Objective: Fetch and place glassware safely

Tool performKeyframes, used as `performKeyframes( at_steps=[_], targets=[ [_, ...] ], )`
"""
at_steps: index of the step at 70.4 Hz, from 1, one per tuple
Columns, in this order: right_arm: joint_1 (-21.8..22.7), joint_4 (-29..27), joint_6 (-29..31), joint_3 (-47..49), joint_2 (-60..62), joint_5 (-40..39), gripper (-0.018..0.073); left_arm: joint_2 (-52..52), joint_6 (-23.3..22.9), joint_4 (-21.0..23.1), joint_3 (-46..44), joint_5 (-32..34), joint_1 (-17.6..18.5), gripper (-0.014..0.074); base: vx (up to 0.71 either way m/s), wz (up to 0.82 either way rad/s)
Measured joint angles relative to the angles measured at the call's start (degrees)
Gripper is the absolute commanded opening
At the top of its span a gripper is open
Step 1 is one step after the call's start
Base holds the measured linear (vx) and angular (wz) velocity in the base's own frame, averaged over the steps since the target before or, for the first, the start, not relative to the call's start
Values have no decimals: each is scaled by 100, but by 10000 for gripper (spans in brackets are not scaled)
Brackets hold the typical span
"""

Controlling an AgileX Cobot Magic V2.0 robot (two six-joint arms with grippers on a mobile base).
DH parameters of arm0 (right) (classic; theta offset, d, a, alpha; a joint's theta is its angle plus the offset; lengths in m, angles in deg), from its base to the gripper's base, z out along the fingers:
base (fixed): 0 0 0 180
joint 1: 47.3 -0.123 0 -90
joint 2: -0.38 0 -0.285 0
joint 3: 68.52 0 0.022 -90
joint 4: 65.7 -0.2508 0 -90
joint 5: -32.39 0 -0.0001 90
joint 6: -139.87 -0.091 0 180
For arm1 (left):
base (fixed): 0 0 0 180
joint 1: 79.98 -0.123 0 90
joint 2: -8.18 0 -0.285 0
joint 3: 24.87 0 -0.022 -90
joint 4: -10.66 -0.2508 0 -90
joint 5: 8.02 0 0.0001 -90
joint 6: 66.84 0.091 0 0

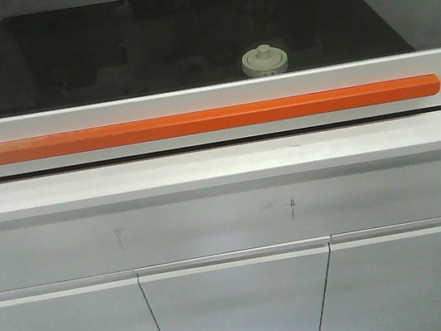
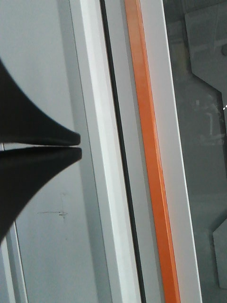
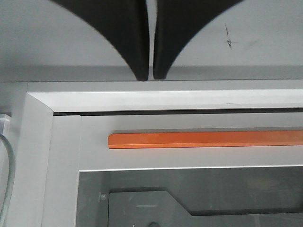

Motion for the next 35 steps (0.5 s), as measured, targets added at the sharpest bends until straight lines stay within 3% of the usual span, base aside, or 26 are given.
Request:
performKeyframes(
  at_steps=[35],
  targets=[
    [0, 0, 0, 0, 0, 0, -3, 0, 0, 0, 0, 0, 0, -7, 0, 0]
  ],
)
